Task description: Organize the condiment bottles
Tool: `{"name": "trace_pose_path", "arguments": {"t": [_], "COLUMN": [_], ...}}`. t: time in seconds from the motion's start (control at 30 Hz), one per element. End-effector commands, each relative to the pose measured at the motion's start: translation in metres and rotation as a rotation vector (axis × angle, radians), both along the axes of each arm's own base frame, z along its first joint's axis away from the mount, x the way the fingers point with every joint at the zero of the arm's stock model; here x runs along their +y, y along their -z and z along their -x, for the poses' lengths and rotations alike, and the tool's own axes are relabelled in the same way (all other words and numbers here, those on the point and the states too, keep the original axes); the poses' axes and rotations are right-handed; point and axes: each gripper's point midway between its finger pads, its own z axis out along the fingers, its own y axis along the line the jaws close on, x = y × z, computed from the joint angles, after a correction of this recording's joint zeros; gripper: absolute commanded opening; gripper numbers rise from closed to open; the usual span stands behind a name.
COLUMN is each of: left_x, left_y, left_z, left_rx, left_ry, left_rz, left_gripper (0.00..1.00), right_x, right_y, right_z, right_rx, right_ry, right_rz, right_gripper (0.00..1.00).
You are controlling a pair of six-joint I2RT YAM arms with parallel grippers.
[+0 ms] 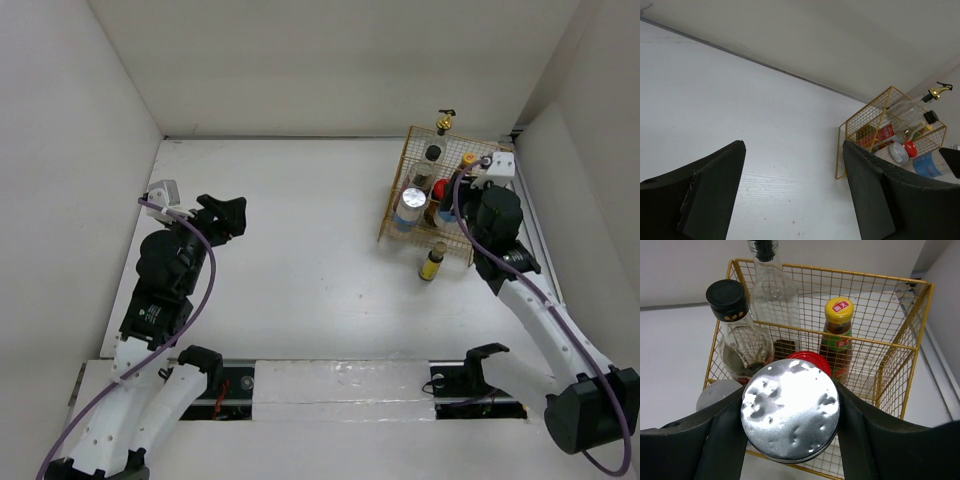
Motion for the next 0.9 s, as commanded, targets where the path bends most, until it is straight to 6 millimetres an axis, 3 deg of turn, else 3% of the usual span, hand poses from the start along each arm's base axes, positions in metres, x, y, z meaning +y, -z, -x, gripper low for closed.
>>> {"name": "trace_pose_path", "arguments": {"t": [0.0, 0.13, 0.4, 0.57, 0.63, 0.73, 0.77, 0.87], "left_x": [0.002, 0.002, 0.000, 0.000, 0.000, 0.000, 0.000, 0.000], "left_y": [-0.018, -0.018, -0.018, -0.018, -0.018, -0.018, -0.018, -0.018], "left_z": [0.001, 0.001, 0.001, 0.001, 0.001, 0.001, 0.001, 0.001], "left_rx": [-0.064, -0.064, -0.064, -0.064, -0.064, -0.064, -0.064, -0.064], "left_ry": [-0.002, -0.002, 0.007, 0.007, 0.007, 0.007, 0.007, 0.007], "left_rz": [0.007, 0.007, 0.007, 0.007, 0.007, 0.007, 0.007, 0.007], "left_gripper": [0.75, 0.75, 0.75, 0.75, 0.75, 0.75, 0.75, 0.75], "right_x": [0.009, 0.011, 0.013, 0.018, 0.020, 0.015, 0.013, 0.014], "right_y": [-0.039, -0.020, 0.040, 0.068, 0.068, 0.072, 0.069, 0.050], "right_z": [-0.013, -0.020, -0.031, -0.033, -0.032, -0.029, -0.026, -0.016], "right_rx": [-0.158, -0.135, -0.019, 0.049, 0.048, 0.062, 0.059, 0.038], "right_ry": [-0.036, -0.035, -0.012, -0.016, -0.016, 0.008, 0.017, 0.020], "right_rz": [-0.065, -0.083, -0.096, -0.099, -0.097, -0.099, -0.098, -0.100], "right_gripper": [0.44, 0.44, 0.45, 0.54, 0.57, 0.72, 0.81, 0.89]}}
